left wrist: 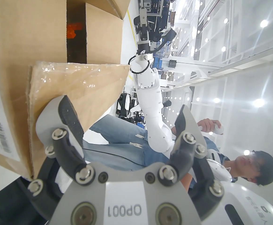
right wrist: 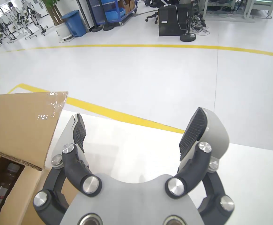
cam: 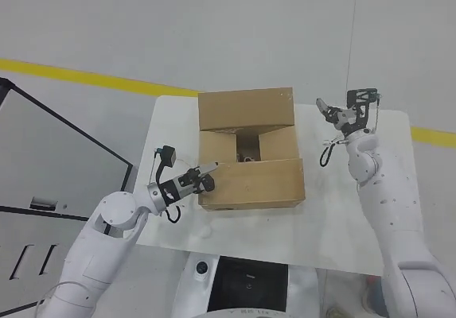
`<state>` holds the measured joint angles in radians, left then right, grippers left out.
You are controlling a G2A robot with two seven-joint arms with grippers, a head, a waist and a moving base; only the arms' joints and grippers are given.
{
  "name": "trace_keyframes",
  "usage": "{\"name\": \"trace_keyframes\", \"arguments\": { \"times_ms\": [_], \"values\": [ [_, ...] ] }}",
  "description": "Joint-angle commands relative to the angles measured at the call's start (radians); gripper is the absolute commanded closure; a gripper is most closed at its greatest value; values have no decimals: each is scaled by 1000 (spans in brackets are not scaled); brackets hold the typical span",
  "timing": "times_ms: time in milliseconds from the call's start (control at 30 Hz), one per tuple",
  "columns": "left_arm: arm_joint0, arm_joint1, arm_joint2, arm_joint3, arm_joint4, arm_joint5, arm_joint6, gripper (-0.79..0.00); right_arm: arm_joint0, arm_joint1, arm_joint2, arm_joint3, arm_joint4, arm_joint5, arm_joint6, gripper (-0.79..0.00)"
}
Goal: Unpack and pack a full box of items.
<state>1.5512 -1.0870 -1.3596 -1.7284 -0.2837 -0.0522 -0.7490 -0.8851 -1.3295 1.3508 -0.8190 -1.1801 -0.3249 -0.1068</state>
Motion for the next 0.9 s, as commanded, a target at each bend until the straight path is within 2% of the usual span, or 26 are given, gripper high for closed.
{"name": "trace_keyframes", "arguments": {
  "times_ms": [0,267,400,600,867],
  "values": [
    [0,0,0,0,0,0,0,-785,47,-11,-36,77,-4,-15,3,-785],
    [0,0,0,0,0,0,0,-785,163,-56,-157,262,-62,3,-47,-785],
    [0,0,0,0,0,0,0,-785,197,-71,-183,328,-58,-46,-100,-785],
    [0,0,0,0,0,0,0,-785,210,-63,-179,375,-57,-147,-232,-785],
    [0,0,0,0,0,0,0,-785,176,-31,-180,353,-150,-192,-381,-785]
  ]
}}
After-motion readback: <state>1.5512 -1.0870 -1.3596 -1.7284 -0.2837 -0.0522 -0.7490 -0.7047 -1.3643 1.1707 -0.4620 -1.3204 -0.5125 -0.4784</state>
